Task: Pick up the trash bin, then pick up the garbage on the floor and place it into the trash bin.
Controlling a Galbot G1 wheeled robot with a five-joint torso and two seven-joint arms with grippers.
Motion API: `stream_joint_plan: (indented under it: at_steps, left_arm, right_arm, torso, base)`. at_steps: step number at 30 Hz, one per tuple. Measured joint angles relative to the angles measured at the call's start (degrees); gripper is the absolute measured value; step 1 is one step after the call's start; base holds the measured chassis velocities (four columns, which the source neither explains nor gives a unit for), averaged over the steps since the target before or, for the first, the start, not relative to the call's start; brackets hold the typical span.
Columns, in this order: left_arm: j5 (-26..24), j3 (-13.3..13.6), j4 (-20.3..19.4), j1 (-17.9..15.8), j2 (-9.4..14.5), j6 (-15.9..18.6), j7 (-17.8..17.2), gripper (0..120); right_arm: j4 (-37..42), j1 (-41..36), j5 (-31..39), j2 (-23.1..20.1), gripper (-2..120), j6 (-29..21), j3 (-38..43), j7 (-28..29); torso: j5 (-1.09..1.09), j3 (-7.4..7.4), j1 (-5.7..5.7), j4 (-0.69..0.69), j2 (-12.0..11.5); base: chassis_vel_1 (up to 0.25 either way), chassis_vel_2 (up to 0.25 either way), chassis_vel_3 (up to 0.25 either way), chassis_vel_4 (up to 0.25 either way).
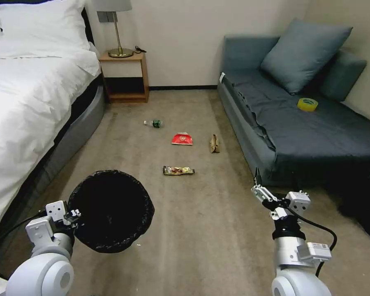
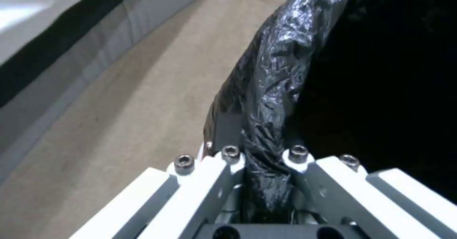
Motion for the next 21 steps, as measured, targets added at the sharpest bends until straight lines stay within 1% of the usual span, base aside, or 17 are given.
stream_joint_plan:
  at_steps: [5,11,21]
  left_arm:
    - [-1.2,-0.5,0.3,-0.2,0.1,0.0,-0.1,3]
    - [-2.2,-1.9,0.8,-0.5,0.6,-0.1,0.0,3]
    - [-2.4,-2.9,1.8,-0.9,0.8,-0.1,0.3,3]
  right_arm:
    - [0.1,-0.6,-0.4,0.2,100,0.4,0.0,-0.3]
    - [0.1,-1.1,-1.4,0.9,100,0.7,-0.4,-0.8]
    - [-0.2,-1.3,-2.0,1.1,100,1.2,-0.6,-1.3]
  torso:
    - [0.01,0.0,0.01,0.0,0.0]
    - [0.0,0.01,0.01,0.0,0.0]
    - [0.0,0.01,0.01,0.0,0.0]
  base:
    - [-0.191,0.186,0.197,-0.206]
    - [-0.2,0.21,0.205,-0.226]
    - [-0.206,0.213,0.203,-0.213]
